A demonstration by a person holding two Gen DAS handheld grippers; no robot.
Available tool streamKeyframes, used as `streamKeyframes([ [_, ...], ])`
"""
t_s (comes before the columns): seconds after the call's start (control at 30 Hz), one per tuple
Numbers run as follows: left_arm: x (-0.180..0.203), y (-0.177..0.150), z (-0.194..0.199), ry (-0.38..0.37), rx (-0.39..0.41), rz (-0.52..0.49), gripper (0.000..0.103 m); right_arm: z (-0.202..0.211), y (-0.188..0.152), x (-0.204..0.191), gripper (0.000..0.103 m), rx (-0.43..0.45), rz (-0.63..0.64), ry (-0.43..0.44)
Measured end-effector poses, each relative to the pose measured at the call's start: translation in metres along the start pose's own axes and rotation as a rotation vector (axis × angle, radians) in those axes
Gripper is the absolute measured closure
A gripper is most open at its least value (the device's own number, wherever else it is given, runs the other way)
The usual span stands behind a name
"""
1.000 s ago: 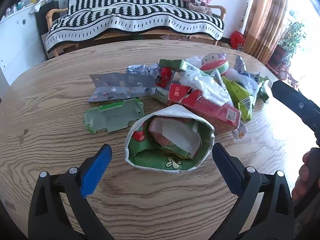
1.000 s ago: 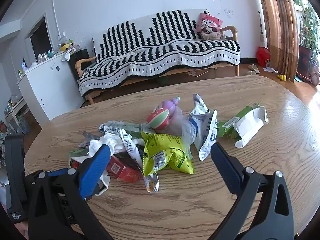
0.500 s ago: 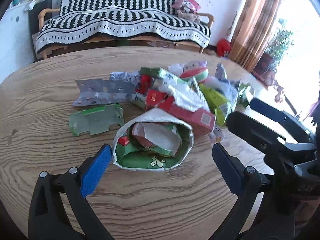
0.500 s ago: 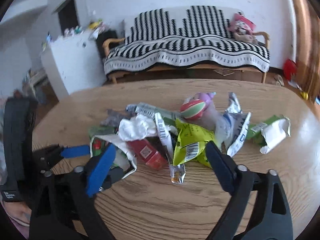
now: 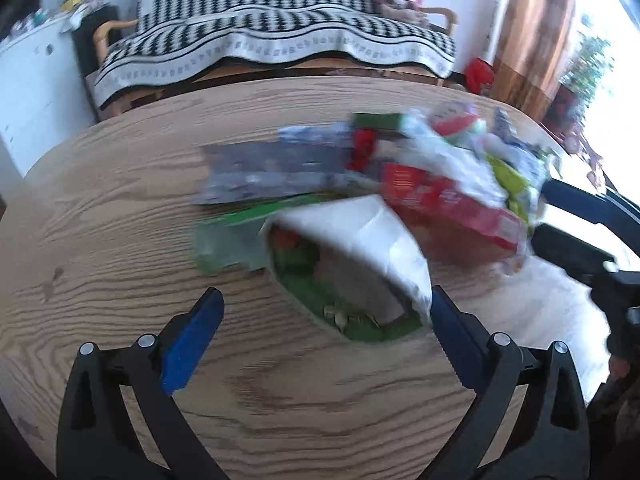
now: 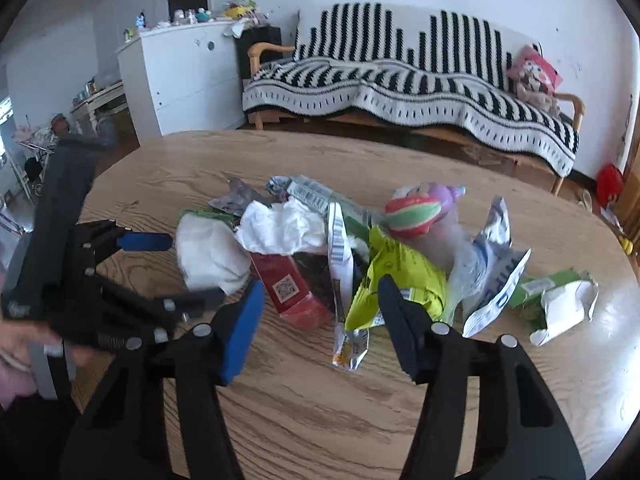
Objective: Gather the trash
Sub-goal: 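Grasp the paper cup with the left tool while the right tool grasps the red box, then carry the paper cup and red box with both tools over the black bin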
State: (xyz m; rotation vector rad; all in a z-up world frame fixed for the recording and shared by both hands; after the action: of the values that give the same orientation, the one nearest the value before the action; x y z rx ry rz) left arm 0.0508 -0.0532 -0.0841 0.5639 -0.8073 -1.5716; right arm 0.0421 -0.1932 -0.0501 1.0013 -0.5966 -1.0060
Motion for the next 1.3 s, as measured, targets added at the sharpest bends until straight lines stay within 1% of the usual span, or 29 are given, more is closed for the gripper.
streamKeyframes([
  [0.07,-0.013,0.000,0.002,0.009,0.000,0.023,0.005,-0.001,-0.002,0.000,0.045,-0.015,-0.005,0.009],
  [0.17,-0.020,0.005,0.007,0.003,0.015,0.034,0.005,-0.005,-0.003,-0.007,0.045,-0.035,0.011,0.010],
  [0.3,-0.010,0.012,0.013,-0.055,0.044,0.056,0.005,-0.007,0.004,-0.017,0.045,-0.005,0.061,-0.013],
  [0.37,-0.006,0.013,0.012,-0.050,0.053,0.042,0.005,-0.014,0.000,-0.020,0.045,-0.031,0.062,-0.014],
  [0.43,-0.005,0.011,0.007,-0.043,0.033,0.043,0.007,-0.024,-0.005,-0.023,0.046,-0.068,0.088,-0.031],
  [0.47,-0.006,0.009,0.005,-0.047,0.021,0.054,0.021,-0.027,-0.005,-0.024,0.050,-0.072,0.097,-0.037],
  [0.5,-0.008,0.008,0.004,-0.058,0.011,0.077,0.033,-0.030,-0.006,-0.024,0.052,-0.077,0.102,-0.043],
  [0.53,-0.010,0.009,0.004,-0.079,0.002,0.107,0.050,-0.033,-0.007,-0.026,0.062,-0.086,0.089,-0.036],
  [0.57,-0.013,0.009,0.004,-0.084,-0.004,0.132,0.055,-0.036,-0.008,-0.026,0.069,-0.098,0.068,-0.025],
  [0.6,-0.017,0.009,0.005,-0.092,-0.008,0.165,0.057,-0.037,-0.009,-0.028,0.072,-0.103,0.053,-0.015],
  [0.63,-0.018,0.009,0.007,-0.100,-0.006,0.181,0.062,-0.039,-0.010,-0.030,0.075,-0.109,0.040,-0.004],
  [0.7,-0.019,0.010,0.013,-0.097,0.012,0.185,0.064,-0.039,-0.011,-0.034,0.077,-0.112,0.035,0.006],
  [0.77,-0.022,0.012,0.018,-0.072,0.035,0.178,0.065,-0.038,-0.012,-0.037,0.078,-0.114,0.025,0.012],
  [0.83,-0.024,0.015,0.022,-0.075,0.044,0.191,0.065,-0.034,-0.010,-0.039,0.078,-0.103,-0.003,0.031],
  [0.97,-0.024,0.020,0.035,-0.080,0.086,0.186,0.065,-0.018,0.005,-0.045,0.078,-0.018,-0.071,0.093],
  [1.0,-0.023,0.020,0.037,-0.082,0.091,0.189,0.065,-0.012,0.010,-0.048,0.078,0.013,-0.084,0.116],
  [1.03,-0.024,0.021,0.037,-0.082,0.091,0.193,0.065,-0.009,0.014,-0.050,0.078,0.031,-0.086,0.120],
  [1.2,-0.032,0.023,0.038,-0.075,0.094,0.236,0.065,-0.004,0.029,-0.054,0.078,0.086,-0.127,0.098],
  [1.3,-0.034,0.023,0.037,-0.067,0.091,0.235,0.065,-0.006,0.032,-0.055,0.078,0.085,-0.129,0.065],
])
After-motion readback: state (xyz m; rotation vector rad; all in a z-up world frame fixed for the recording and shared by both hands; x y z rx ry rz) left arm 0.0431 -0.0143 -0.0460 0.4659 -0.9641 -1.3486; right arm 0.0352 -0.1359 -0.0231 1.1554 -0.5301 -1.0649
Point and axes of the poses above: each gripper's, at about its wrist camera, not at the fingertips, and z roughly against the way its jaws point, x to its right, y to its top, the point moved 8 cm from there along -z, roughly the way its jaws point, and after that the axes turned 14 degrees about x, right-handed, at the moved point
